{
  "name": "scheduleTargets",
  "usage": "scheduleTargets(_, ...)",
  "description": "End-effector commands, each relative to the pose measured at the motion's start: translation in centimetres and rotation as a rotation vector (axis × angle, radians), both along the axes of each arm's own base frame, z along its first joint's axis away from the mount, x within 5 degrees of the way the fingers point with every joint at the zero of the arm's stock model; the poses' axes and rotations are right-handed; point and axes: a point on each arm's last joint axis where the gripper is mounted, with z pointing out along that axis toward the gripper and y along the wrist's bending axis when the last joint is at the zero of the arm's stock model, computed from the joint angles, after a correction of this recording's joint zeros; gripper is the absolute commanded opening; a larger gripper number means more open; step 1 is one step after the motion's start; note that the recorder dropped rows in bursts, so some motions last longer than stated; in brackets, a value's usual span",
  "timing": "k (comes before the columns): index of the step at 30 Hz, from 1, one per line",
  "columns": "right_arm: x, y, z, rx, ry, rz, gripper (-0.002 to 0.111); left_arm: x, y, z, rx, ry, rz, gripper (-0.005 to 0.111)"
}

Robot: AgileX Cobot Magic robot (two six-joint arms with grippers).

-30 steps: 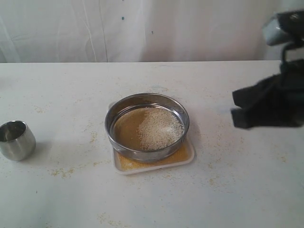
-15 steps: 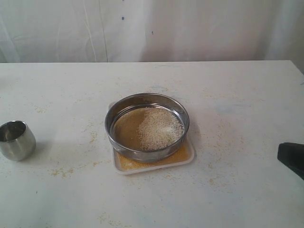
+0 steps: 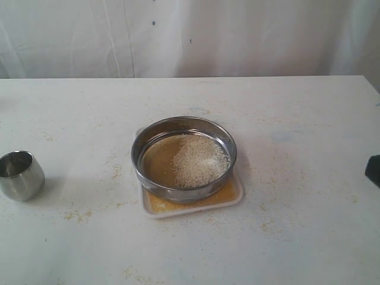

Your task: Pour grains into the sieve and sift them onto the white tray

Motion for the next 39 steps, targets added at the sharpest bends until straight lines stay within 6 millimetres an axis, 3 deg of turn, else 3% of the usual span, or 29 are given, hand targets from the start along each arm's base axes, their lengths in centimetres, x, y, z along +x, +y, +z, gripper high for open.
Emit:
scheduleTargets(1,-0.5,-1.2,-1.6,-0.012,-0.179,-0.095,0.000,0.0,0.0,-0.1,-0.008,-0.002,0.000,0.000)
scheduleTargets(5,-1.0,-1.7,-6.1,-0.028,-0.145,-0.131,0.000,0.0,0.0,-0.1,-0.007,-0.003,0.000,0.000)
scheduleTargets(9,-1.1,-1.8,-8.3,-0.054,-0.160,-0.136,0.000,0.0,0.0,-0.1,-0.008,-0.002,0.000,0.000)
scheduleTargets(39,-1.2,-1.9,-8.4,-0.088,-0.173,-0.134,0.000,0.0,0.0,-0.1,-0.006,-0.003,0.000,0.000)
